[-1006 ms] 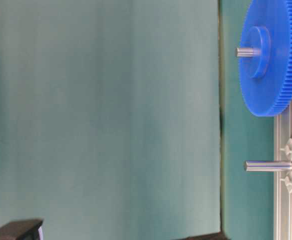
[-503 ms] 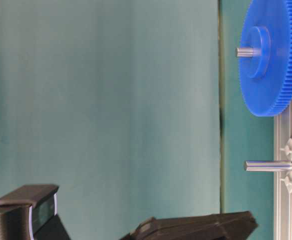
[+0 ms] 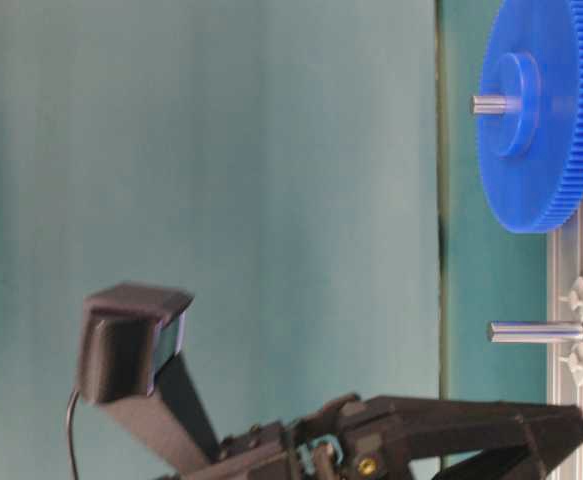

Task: Insert the small gear onto the shaft.
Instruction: 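Position the left gripper over the small blue gear's hub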

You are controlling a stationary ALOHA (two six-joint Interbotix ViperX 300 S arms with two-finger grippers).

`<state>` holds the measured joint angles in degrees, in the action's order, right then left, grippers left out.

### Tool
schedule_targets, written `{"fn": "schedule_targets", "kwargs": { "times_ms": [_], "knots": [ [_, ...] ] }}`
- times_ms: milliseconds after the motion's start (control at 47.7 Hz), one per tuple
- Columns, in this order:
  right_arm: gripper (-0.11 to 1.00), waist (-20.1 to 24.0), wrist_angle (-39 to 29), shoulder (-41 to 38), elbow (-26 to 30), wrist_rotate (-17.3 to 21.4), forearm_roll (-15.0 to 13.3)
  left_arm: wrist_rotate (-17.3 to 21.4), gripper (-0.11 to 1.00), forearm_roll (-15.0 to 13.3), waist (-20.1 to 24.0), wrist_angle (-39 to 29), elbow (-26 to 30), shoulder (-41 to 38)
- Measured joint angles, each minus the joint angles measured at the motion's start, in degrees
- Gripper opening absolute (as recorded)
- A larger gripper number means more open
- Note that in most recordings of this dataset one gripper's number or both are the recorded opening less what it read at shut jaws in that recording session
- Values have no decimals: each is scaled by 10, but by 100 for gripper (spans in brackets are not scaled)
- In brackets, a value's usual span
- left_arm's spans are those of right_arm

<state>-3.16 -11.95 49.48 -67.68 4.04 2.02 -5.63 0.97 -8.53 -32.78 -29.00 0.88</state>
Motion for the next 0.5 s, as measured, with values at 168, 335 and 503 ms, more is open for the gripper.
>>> {"fn": "schedule_targets", "kwargs": {
  "times_ms": [168, 335, 503],
  "knots": [
    [3, 1, 0, 0, 0, 0, 0, 17, 0, 1, 0, -4, 18, -18],
    [3, 0, 0, 1, 0, 4, -1, 18, 0, 1, 0, -8, 33, -39],
    [3, 0, 0, 2, 0, 6, 0, 18, 0, 1, 0, -30, 53, -62]
  ]
}}
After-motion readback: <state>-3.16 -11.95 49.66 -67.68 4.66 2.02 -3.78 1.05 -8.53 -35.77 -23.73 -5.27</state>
